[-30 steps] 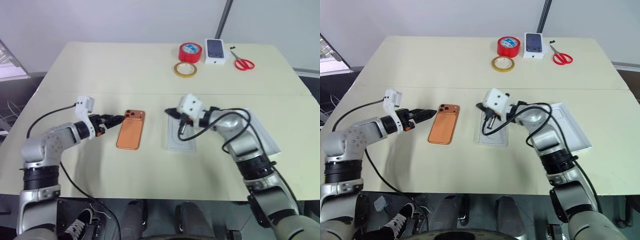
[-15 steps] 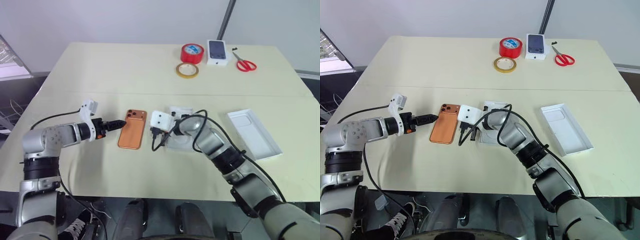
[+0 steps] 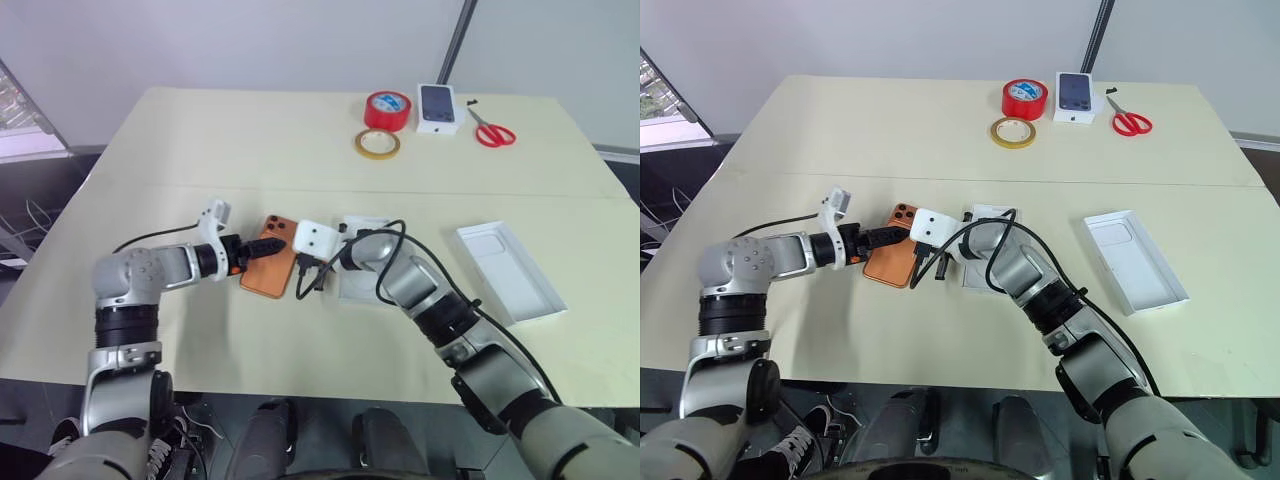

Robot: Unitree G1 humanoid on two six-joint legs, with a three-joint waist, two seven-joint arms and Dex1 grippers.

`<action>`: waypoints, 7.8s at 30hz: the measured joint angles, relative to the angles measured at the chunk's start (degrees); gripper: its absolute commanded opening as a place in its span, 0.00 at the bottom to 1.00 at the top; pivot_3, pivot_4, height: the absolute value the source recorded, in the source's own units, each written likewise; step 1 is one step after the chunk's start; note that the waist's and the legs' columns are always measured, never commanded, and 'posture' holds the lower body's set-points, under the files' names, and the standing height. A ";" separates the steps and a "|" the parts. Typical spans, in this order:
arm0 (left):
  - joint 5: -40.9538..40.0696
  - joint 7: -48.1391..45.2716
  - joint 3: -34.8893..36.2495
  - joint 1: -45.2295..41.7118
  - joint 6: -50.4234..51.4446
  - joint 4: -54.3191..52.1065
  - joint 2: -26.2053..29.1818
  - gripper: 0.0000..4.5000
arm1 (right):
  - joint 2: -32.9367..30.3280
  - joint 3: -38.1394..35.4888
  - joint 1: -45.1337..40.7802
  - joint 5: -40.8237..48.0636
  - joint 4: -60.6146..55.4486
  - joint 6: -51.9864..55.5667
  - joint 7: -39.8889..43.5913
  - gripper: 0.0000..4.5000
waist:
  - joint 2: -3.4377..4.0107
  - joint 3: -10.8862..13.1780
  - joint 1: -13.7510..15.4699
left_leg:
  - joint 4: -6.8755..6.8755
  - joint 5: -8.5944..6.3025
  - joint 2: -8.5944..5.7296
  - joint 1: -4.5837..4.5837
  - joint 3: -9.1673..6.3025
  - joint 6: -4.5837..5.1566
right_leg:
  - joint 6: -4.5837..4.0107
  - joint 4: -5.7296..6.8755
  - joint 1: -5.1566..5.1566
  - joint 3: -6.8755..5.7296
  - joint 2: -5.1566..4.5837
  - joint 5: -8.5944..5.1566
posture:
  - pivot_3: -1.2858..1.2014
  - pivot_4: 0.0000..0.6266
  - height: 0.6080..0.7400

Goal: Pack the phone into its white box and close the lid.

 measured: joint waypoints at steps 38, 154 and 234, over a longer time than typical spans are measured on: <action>-7.87 3.80 14.01 1.60 10.00 5.58 -3.17 0.00 | -4.53 -16.84 7.40 21.43 -14.18 0.26 7.57 0.31 | -0.11 0.09 -0.45 | -0.12 0.03 0.04 -0.32 -0.01 -0.08 | 0.00 -0.01 -0.15 0.02 0.02 0.00 | 0.52 0.24 1.00; 9.55 6.94 -15.23 2.43 -18.51 -6.84 2.66 0.00 | -19.95 -15.27 15.56 10.24 -7.31 -21.71 2.78 0.01 | -0.40 0.36 -0.23 | -0.02 0.25 0.09 -0.40 0.04 -0.41 | -0.02 -0.06 -0.13 0.04 0.11 0.02 | 0.52 0.24 1.00; 16.15 -37.71 -18.64 13.72 -72.22 -6.65 7.02 0.62 | -42.91 -35.72 31.34 27.84 -26.95 37.47 1.83 0.24 | 0.06 0.40 0.84 | 0.52 -0.36 0.08 -0.53 0.05 0.59 | -0.04 -0.45 0.26 -0.07 -0.25 0.00 | 0.52 0.24 1.00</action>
